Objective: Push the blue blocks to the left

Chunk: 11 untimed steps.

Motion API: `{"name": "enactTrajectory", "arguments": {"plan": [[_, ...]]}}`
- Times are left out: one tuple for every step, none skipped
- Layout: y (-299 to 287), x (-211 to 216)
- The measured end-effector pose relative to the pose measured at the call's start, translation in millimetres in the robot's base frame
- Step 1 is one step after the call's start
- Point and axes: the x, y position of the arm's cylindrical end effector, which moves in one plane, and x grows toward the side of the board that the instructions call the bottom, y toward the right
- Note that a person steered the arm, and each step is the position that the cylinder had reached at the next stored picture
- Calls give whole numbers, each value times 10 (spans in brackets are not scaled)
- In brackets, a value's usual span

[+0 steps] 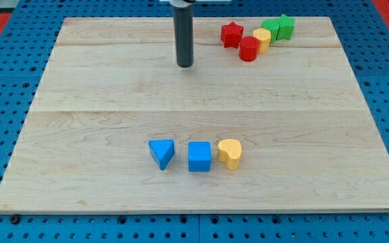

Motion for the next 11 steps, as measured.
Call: {"name": "enactTrajectory", "arguments": {"plan": [[657,191],[860,191],[1868,27],[2875,-419],[3020,-553],[3020,-568],[3020,-568],[3007,-431],[2873,-192],[2744,-53],[2643,4]]}}
